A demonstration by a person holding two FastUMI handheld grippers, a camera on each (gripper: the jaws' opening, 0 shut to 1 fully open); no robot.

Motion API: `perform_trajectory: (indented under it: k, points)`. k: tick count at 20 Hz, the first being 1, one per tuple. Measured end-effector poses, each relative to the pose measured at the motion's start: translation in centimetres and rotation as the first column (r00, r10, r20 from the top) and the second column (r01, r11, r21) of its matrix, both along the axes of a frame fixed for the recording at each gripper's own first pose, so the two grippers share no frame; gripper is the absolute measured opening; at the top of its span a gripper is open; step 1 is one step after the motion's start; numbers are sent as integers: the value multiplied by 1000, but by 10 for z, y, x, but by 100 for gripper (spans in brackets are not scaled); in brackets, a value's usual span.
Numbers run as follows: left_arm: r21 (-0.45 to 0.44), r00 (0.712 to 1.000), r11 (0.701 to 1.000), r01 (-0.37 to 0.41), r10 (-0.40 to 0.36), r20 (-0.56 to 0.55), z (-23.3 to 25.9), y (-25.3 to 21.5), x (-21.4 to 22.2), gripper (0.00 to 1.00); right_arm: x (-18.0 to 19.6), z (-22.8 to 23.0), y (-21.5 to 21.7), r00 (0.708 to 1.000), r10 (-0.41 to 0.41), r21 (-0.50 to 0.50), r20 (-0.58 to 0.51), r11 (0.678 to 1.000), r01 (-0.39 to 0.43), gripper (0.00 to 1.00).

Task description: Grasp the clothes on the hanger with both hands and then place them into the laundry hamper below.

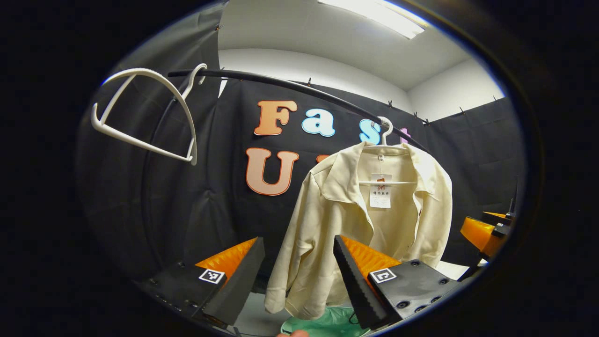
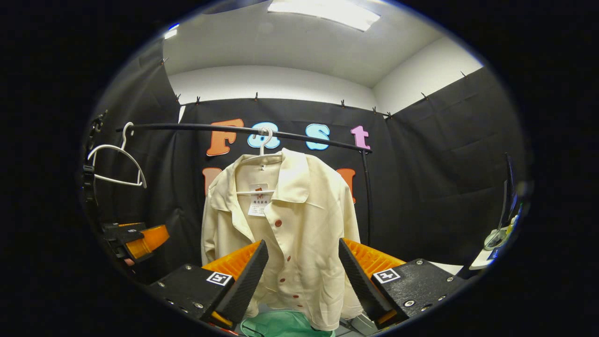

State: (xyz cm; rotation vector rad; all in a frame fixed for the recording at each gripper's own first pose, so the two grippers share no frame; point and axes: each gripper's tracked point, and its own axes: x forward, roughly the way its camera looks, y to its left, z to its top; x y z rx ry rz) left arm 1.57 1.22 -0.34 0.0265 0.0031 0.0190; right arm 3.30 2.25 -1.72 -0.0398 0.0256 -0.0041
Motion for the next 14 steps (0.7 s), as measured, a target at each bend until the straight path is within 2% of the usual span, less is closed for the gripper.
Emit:
perform_trajectory:
  k: [3, 5, 9, 10, 12, 14]
  points:
    - [19, 1000, 1000, -7, 7, 7, 4, 7, -8, 96, 38, -27, 23, 998, 33, 16, -56, 999, -33, 94]
    - [35, 1000, 999, -12, 11, 22, 10, 11, -14, 96, 75, -55, 25, 995, 4, 17, -98, 1000, -2, 94]
    - [45, 999, 999, -20, 18, 33, 15, 17, -22, 100, 142, -94, 21, 984, -96, 82, -152, 991, 109, 95]
    - [44, 999, 999, -21, 19, 36, 16, 18, -23, 96, 156, -100, 12, 977, -145, 67, -157, 985, 157, 94]
    - [48, 999, 999, -22, 20, 37, 15, 20, -25, 100, 174, -107, -16, 956, -238, 15, -171, 970, 244, 93]
    - [47, 999, 999, -24, 23, 37, 12, 23, -25, 100, 180, -99, -32, 956, -250, 19, -154, 966, 256, 80]
